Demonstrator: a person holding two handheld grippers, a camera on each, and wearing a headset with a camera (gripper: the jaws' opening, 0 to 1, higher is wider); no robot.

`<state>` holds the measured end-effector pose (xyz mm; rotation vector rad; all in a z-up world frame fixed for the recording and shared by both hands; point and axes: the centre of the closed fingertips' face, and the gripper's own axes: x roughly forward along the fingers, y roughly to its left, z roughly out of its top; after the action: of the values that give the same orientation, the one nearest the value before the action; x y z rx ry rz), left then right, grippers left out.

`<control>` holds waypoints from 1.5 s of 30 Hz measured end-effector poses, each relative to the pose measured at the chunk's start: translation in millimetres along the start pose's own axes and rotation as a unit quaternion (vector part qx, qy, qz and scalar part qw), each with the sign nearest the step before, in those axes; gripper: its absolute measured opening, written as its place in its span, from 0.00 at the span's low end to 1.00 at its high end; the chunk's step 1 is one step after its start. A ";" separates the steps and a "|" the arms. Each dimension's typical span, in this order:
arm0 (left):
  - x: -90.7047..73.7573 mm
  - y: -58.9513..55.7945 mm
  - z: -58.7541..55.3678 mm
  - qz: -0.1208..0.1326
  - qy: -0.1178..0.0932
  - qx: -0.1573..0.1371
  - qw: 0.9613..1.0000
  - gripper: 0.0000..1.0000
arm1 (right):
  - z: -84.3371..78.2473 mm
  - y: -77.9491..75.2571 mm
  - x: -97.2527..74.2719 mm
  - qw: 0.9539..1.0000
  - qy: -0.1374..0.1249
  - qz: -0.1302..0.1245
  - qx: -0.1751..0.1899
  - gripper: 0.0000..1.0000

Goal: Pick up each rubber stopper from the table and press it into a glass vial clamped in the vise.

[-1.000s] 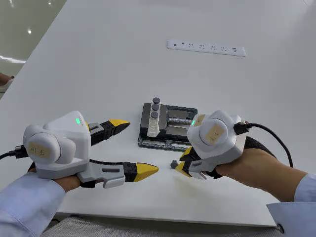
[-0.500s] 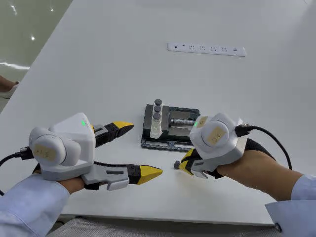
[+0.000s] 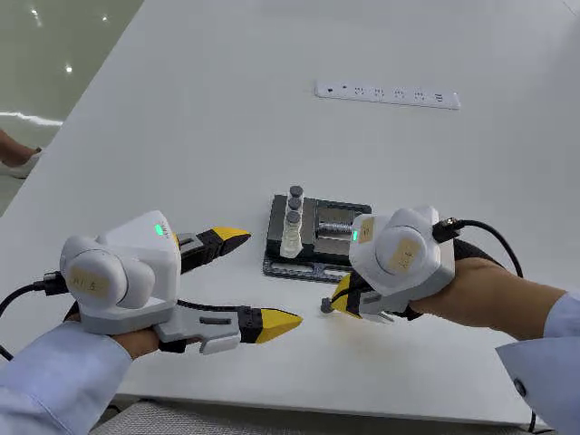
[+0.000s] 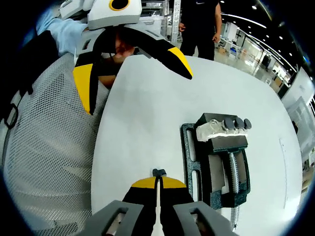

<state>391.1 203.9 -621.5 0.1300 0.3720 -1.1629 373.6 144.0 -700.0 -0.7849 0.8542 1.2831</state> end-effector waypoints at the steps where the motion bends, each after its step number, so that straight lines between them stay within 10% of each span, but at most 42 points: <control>1: -0.1 0.2 -0.2 0.001 0.000 0.000 1.000 0.69 | -1.5 -0.3 -0.4 1.000 0.007 0.004 -0.001 0.00; 11: -2.5 2.4 -4.2 0.005 0.005 -0.006 1.000 0.69 | 8.2 -1.3 5.5 0.994 0.012 0.071 -0.083 0.00; 24: -2.9 6.1 -8.5 0.012 0.010 -0.016 1.000 0.69 | -0.4 -3.3 11.3 0.975 0.044 0.126 -0.178 0.00; 39: -2.6 4.2 -8.4 0.010 0.009 -0.015 1.000 0.69 | 1.6 -5.6 6.9 0.990 0.035 0.086 -0.102 0.07; 45: -3.6 4.6 -6.3 0.010 0.006 -0.013 1.000 0.69 | 3.2 -8.1 4.2 0.999 0.012 0.031 -0.002 0.12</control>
<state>392.7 210.7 -626.5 0.1175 0.3957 -1.1366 382.3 147.8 -701.9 -0.7841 0.9022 1.3322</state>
